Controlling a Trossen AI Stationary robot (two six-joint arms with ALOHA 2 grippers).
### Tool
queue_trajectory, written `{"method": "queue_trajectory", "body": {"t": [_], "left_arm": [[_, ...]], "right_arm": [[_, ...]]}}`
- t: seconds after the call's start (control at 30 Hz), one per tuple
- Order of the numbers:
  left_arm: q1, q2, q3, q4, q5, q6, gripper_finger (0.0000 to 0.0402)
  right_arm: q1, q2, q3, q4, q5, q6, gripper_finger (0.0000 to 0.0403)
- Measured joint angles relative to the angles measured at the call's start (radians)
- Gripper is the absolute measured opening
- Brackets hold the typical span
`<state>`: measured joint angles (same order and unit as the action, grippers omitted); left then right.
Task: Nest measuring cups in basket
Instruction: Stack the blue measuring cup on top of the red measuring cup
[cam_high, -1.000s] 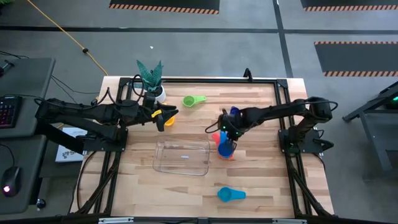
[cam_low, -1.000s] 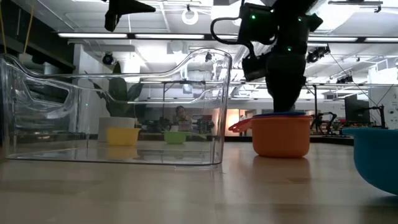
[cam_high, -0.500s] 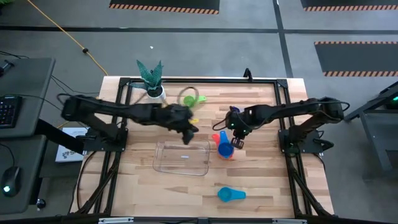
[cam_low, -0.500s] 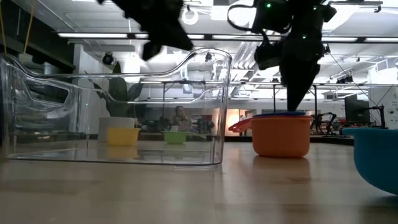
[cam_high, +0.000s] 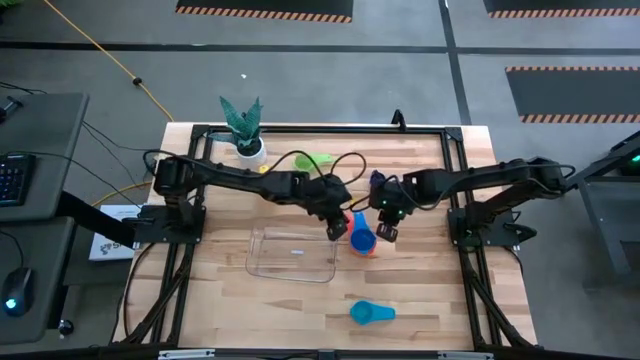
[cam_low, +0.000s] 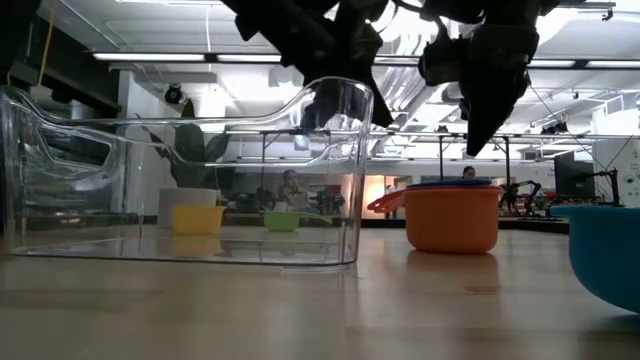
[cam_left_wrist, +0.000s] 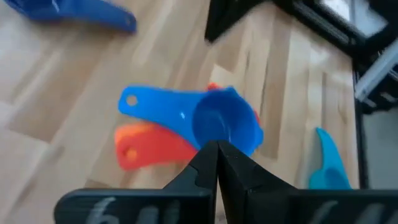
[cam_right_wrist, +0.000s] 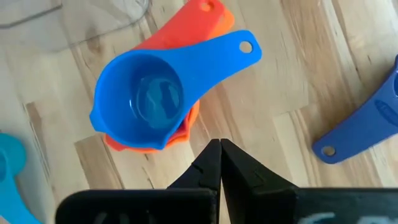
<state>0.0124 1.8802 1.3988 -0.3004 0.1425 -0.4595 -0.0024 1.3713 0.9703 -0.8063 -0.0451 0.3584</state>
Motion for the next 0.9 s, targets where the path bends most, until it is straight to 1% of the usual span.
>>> {"method": "queue_trajectory", "body": {"t": [0.03, 0.1, 0.3, 0.43, 0.67, 0.73, 0.83, 0.9], "left_arm": [[-0.002, 0.006, 0.001, -0.009, 0.005, 0.001, 0.0001], [-0.007, 0.006, -0.002, -0.083, 0.005, 0.013, 0.0000], [-0.014, 0.003, -0.018, -0.140, 0.002, 0.034, 0.0000], [-0.024, 0.000, -0.023, -0.226, 0.006, 0.035, 0.0000], [-0.063, -0.040, -0.024, -0.482, 0.005, 0.092, 0.0000], [-0.069, -0.047, -0.025, -0.478, -0.017, 0.098, 0.0000], [-0.053, -0.052, -0.023, -0.389, -0.042, 0.119, 0.0000], [-0.029, -0.047, -0.023, -0.345, -0.047, 0.121, 0.0000]], "right_arm": [[0.004, -0.002, 0.000, -0.001, 0.005, 0.000, 0.0000], [0.013, -0.005, 0.000, -0.001, 0.011, 0.000, 0.0000], [0.030, -0.005, 0.000, 0.007, 0.019, 0.000, 0.0000], [0.032, -0.005, 0.000, 0.010, 0.019, 0.003, 0.0000], [0.032, -0.004, 0.000, 0.028, 0.018, 0.003, 0.0000], [0.032, -0.004, 0.000, 0.029, 0.030, 0.027, 0.0000], [0.027, -0.004, -0.004, 0.032, 0.077, 0.114, 0.0000], [0.019, -0.004, -0.005, 0.034, 0.082, 0.151, 0.0000]]}}
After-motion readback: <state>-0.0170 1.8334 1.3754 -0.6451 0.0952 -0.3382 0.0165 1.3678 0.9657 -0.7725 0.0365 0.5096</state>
